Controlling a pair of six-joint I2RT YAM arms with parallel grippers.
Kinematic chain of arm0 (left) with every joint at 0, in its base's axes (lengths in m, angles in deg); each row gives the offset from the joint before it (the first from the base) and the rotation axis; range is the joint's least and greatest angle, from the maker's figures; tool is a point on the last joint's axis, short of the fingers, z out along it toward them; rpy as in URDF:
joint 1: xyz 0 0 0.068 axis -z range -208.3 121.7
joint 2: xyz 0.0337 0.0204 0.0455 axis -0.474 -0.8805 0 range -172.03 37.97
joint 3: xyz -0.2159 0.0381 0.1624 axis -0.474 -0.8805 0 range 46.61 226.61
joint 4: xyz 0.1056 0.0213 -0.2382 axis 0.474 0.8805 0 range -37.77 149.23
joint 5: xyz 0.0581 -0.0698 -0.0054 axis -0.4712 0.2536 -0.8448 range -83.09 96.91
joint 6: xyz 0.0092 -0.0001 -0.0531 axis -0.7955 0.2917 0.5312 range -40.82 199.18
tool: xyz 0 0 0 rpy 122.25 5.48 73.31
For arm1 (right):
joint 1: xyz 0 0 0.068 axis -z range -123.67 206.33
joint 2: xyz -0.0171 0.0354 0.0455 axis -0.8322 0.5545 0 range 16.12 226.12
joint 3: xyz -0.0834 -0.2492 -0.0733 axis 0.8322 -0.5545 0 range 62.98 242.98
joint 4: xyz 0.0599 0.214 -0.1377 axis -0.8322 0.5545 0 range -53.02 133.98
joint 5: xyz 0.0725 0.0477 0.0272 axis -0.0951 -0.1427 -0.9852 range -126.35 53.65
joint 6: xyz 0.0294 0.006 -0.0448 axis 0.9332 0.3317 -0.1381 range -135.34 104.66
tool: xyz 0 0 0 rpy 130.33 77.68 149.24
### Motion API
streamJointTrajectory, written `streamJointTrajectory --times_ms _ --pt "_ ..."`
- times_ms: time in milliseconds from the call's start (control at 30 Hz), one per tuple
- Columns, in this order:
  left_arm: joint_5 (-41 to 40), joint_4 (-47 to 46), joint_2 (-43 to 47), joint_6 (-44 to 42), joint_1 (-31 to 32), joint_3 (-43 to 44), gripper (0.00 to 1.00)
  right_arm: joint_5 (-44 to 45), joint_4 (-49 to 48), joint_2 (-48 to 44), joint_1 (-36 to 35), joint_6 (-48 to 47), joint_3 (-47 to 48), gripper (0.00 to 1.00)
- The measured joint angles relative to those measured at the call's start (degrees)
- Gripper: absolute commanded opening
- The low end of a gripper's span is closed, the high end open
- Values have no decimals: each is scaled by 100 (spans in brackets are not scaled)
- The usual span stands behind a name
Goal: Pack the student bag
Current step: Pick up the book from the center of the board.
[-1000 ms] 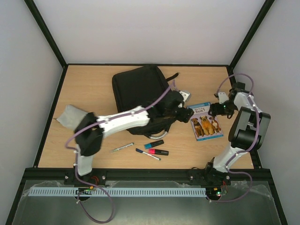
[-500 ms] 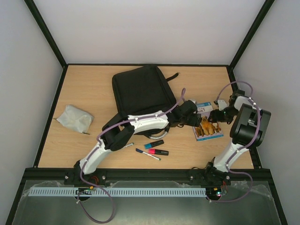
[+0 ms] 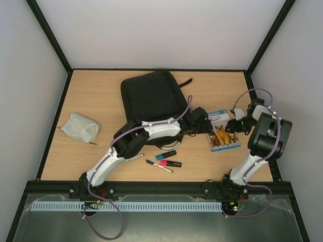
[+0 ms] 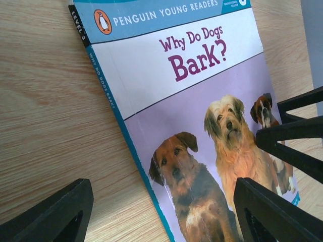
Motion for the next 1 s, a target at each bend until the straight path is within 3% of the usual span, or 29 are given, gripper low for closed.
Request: streamJointTrajectory --times_ms 433,733,867,1000 --pt "487 -625 -273 684 -70 125 74 -153 -127 -184 2 -282 -310 49" --pt "726 -890 -455 922 -227 254 58 -197 -164 -234 57 -372 -380 47" --pt "785 -916 -507 933 -243 308 65 -181 -160 -243 81 -372 -391 46" --pt "813 -933 -511 929 -240 345 62 -179 -160 -243 85 -363 -391 46"
